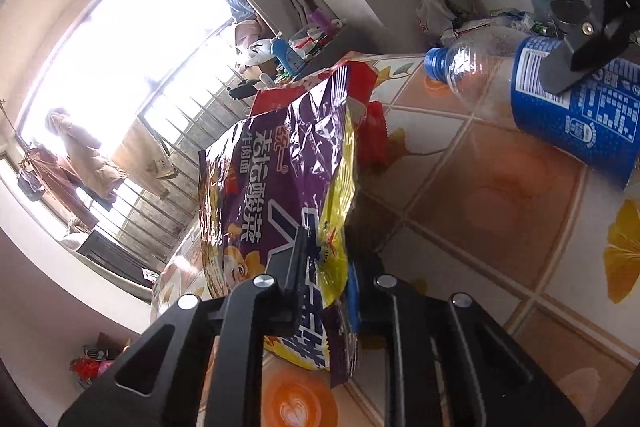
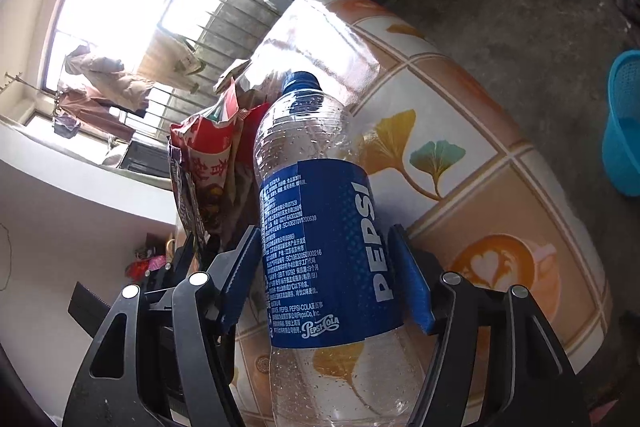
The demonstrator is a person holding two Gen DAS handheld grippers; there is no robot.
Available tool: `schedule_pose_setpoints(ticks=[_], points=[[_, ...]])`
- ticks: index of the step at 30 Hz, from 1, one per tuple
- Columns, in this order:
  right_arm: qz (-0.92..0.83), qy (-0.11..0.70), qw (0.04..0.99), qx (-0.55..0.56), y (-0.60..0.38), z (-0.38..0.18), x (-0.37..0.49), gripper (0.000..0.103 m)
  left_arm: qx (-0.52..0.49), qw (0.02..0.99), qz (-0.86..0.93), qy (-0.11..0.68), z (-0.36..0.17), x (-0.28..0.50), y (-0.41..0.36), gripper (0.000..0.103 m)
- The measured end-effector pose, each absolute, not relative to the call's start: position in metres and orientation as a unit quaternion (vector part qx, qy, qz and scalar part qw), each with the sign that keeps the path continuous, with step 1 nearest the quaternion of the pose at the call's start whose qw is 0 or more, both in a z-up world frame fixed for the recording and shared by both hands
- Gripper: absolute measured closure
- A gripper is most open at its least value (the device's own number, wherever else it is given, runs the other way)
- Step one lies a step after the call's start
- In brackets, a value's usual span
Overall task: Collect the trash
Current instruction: 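Carry the bottle and snack bag to the blue wastebasket and release both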
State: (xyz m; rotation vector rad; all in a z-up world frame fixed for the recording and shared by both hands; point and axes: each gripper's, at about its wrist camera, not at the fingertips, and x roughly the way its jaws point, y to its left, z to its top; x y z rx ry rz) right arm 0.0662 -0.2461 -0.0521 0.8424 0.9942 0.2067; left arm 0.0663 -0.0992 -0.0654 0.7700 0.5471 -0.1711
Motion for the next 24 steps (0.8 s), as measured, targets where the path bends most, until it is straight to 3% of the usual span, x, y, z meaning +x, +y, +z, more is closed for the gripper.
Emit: schedule_pose_setpoints(ticks=[4,15,20,24], points=[[0.109,0.467,0.781,0.401,-0.249,-0.056,0.067,0.042,0.347,0.899,-0.079,0.254,-0.041,0.060,-0.077,0.100],[0.115,0.405,0.793,0.441,-0.278,-0.032,0.033,0.045,0.250,0.944,-0.103,0.190,0.075,0.030,0.001,0.101],[0.094,0.337,0.822,0.449,-0.314,0.002,-0.001,0.045,0.152,0.944,-0.240,0.169,0.150,0.019,0.002,0.101],[0.046,0.283,0.848,0.447,-0.347,0.023,-0.036,0.045,0.089,0.903,-0.375,0.190,0.178,0.036,-0.037,0.101]])
